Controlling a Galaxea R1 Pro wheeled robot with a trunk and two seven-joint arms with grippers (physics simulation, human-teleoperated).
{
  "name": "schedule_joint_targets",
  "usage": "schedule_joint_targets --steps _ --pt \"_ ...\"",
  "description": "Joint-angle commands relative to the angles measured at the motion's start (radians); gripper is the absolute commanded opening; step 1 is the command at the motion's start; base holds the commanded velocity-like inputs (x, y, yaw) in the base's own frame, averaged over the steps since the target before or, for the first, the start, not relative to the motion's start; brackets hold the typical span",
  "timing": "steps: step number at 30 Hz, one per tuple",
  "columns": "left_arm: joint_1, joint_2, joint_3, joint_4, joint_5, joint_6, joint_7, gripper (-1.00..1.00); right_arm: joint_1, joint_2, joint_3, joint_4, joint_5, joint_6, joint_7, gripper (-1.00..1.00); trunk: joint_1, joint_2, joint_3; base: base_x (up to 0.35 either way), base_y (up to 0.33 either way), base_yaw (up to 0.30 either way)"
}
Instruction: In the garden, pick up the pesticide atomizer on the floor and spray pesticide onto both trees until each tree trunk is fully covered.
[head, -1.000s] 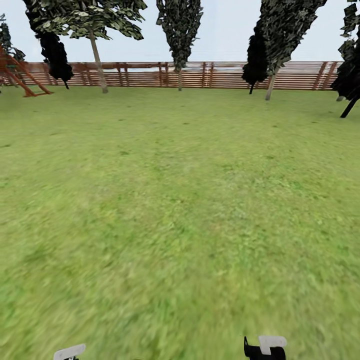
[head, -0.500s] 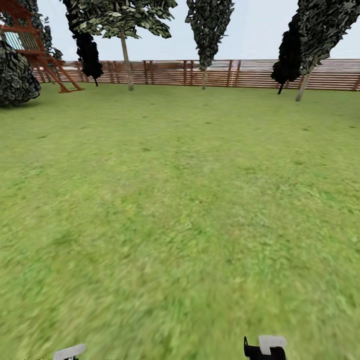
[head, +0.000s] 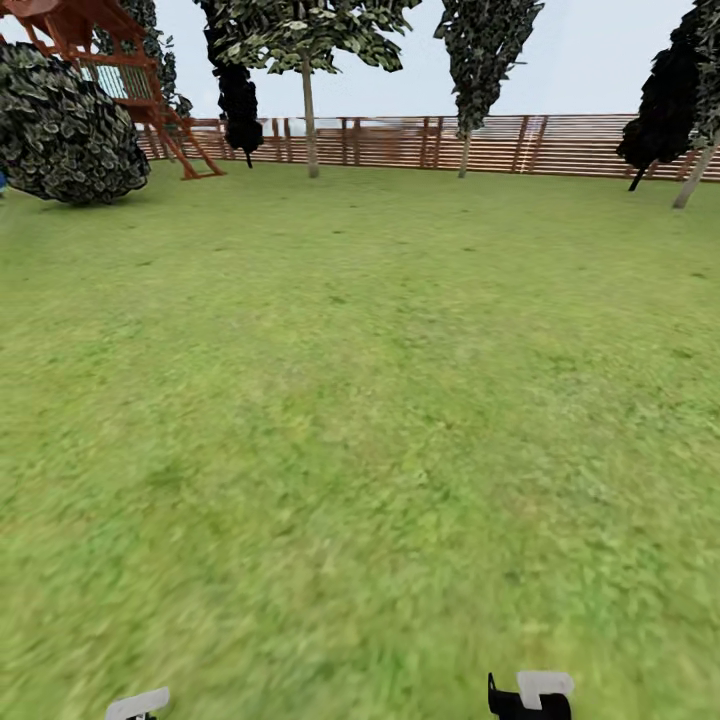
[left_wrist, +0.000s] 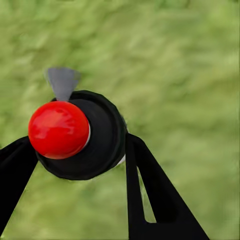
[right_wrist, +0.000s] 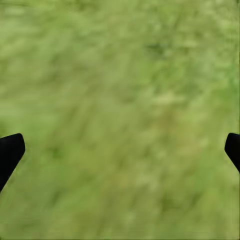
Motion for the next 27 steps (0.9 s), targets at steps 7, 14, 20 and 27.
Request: schedule_joint_targets --steps 7,14,20,27 --pt "0.000 0.001 0.000 0.001 0.054 -0.003 -0.001 -1.00 0.001 0.000 0.000 0.000 0.000 0.001 0.001 1.00 0.000 0.000 -0.003 0.336 0.128 0.273" --pt "0.000 0.001 0.000 0.001 0.055 -0.002 -0.001 -1.00 0.011 -0.002 0.001 0.002 0.004 0.002 0.006 1.00 0.000 0.000 -0.004 0.336 0.061 0.034" --pt "0.000 0.001 0.000 0.001 0.055 -0.003 -0.001 -1.00 0.011 -0.001 0.003 0.000 0.002 0.002 0.006 1.00 0.000 0.000 -0.004 0.336 0.082 0.000" --pt "0.000 0.000 0.000 0.001 0.056 -0.003 -0.001 -1.00 0.011 -0.001 0.003 0.000 0.002 0.002 0.005 1.00 0.000 0.000 -0.004 0.336 0.058 0.124"
